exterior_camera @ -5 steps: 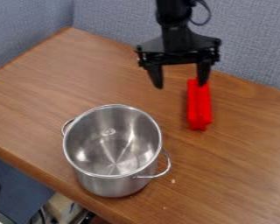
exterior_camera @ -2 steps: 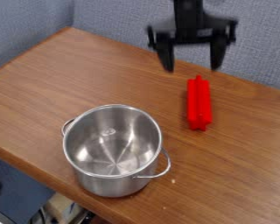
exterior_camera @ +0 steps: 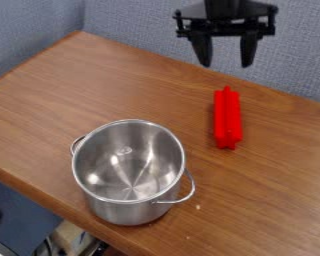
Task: Move the red object from the metal pot to the table
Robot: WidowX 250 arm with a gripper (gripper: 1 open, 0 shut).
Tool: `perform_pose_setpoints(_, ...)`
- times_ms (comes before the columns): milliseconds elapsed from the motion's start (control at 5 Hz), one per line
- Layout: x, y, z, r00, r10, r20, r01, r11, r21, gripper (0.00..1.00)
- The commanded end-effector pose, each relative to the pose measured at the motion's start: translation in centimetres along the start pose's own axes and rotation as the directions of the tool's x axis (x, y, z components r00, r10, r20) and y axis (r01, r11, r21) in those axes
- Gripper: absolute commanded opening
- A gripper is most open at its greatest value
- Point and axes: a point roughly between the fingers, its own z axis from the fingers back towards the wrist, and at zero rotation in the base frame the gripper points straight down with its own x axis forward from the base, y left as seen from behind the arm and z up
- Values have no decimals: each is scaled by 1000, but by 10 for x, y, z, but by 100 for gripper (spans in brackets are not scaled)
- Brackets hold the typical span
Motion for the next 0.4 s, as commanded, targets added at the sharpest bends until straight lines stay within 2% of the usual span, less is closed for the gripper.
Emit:
perform_pose_setpoints(0,8,10,13,999,-41,35,41,999,-12,100)
perform_pose_setpoints(200,2,26,15,997,-70,21,70,997,-11,0)
